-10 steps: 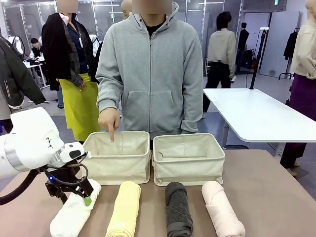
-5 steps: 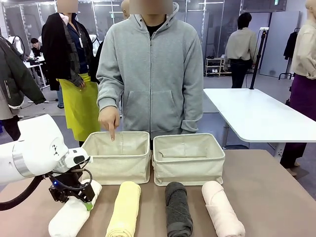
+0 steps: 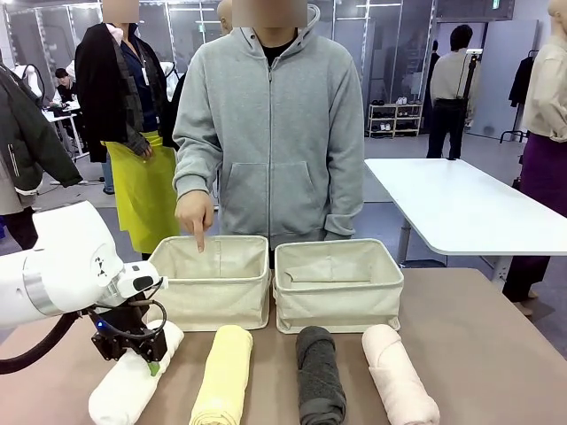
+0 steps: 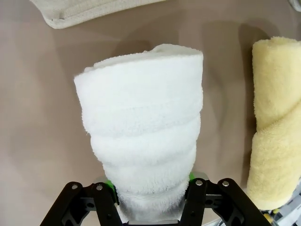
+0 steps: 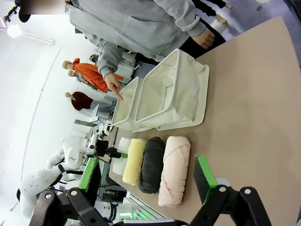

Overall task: Divide the towels into two baskets.
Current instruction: Pick up one hotel-folded towel and place it in the Fabric basket indicated by the person.

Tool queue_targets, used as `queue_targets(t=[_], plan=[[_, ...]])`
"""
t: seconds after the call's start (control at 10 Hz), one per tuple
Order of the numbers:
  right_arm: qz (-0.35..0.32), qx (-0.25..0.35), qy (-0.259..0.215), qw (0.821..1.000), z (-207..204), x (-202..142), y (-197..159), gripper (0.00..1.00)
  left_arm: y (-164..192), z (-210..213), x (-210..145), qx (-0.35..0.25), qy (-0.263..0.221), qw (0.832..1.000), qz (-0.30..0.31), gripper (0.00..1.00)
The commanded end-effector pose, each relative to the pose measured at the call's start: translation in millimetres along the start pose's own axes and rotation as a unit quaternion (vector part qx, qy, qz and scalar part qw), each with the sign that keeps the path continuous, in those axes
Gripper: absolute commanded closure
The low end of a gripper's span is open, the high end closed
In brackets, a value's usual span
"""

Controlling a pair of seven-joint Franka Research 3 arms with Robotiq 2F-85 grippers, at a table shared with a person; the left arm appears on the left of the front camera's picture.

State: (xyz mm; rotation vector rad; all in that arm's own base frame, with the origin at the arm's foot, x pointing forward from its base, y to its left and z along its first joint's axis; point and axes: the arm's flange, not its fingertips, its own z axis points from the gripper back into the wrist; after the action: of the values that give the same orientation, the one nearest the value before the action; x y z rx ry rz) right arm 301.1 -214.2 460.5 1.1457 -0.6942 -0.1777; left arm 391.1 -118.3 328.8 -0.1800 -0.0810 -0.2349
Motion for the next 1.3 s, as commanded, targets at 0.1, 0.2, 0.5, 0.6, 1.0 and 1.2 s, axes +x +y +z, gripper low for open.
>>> queue_targets(t=[0.1, 0.2, 0.5, 0.6, 1.0, 1.2], plan=[[0.005, 0.005, -0.005, 1.000, 1, 0, 3, 0.00, 0, 46, -26, 0.005, -0.032, 0.999, -0.009, 0.54], [0.005, 0.005, -0.005, 1.000, 1, 0, 3, 0.00, 1, 73, -20, 0.003, -0.046, 0.999, -0.019, 0.54], [0.005, 0.005, -0.005, 1.000, 1, 0, 3, 0.00, 5, 109, -11, 0.009, -0.076, 0.997, -0.012, 0.54], [0.005, 0.005, -0.005, 1.000, 1, 0, 3, 0.00, 5, 113, -13, 0.001, -0.080, 0.997, -0.011, 0.54], [0.005, 0.005, -0.005, 1.000, 1, 0, 3, 0.00, 8, 103, -8, 0.015, -0.066, 0.998, -0.015, 0.54], [0.005, 0.005, -0.005, 1.000, 1, 0, 3, 0.00, 8, 102, -10, 0.003, -0.059, 0.998, -0.019, 0.53]])
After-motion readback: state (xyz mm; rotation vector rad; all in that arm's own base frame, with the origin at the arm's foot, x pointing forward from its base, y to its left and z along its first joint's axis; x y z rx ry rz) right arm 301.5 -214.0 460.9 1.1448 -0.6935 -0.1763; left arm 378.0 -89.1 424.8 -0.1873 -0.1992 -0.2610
